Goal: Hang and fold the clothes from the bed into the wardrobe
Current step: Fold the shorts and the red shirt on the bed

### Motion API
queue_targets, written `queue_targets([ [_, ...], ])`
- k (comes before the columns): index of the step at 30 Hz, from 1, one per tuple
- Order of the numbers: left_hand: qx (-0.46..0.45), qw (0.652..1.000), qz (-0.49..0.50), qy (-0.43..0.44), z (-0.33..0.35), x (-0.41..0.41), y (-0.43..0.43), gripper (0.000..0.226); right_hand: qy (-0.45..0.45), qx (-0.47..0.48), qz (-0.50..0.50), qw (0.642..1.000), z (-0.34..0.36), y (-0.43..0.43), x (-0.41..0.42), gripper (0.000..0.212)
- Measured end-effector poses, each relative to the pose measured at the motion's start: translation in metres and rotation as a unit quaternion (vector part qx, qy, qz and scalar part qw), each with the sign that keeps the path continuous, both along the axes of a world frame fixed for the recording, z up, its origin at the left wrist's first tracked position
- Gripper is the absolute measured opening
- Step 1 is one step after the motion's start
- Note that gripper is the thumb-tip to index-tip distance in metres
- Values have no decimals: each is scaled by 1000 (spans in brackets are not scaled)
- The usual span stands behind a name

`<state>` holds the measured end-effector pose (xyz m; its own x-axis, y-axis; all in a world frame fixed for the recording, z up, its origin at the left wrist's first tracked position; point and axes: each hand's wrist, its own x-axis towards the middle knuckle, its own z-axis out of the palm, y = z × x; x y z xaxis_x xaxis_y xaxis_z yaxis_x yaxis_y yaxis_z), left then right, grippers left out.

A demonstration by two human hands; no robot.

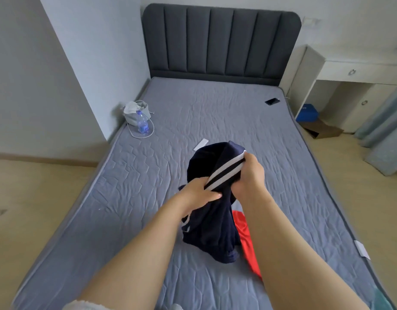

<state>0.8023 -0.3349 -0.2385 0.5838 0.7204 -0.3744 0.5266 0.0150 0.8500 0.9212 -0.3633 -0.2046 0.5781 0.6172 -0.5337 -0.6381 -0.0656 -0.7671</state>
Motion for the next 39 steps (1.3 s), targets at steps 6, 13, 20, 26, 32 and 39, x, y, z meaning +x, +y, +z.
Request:
queue_targets([
  [6,-71,946,259,-179,13,12,15,16,-13,21,139,990,-27,-8,-8,22],
  [13,-189,876,325,-301,43,17,23,14,-27,52,187,981,-50,-26,-4,24],
  [20,-323,780,302,-443,58,17,21,22,-193,100,285,934,-50,-37,-6,43],
  [26,-347,734,274,-515,64,8,22,26,-289,29,246,925,-44,-27,-5,13],
  [32,-172,944,198,-198,48,-3,21,9,-189,8,86,978,-22,-13,5,28],
  [39,-163,974,97,-124,38,1,8,12,-136,22,85,987,-2,-8,1,23],
])
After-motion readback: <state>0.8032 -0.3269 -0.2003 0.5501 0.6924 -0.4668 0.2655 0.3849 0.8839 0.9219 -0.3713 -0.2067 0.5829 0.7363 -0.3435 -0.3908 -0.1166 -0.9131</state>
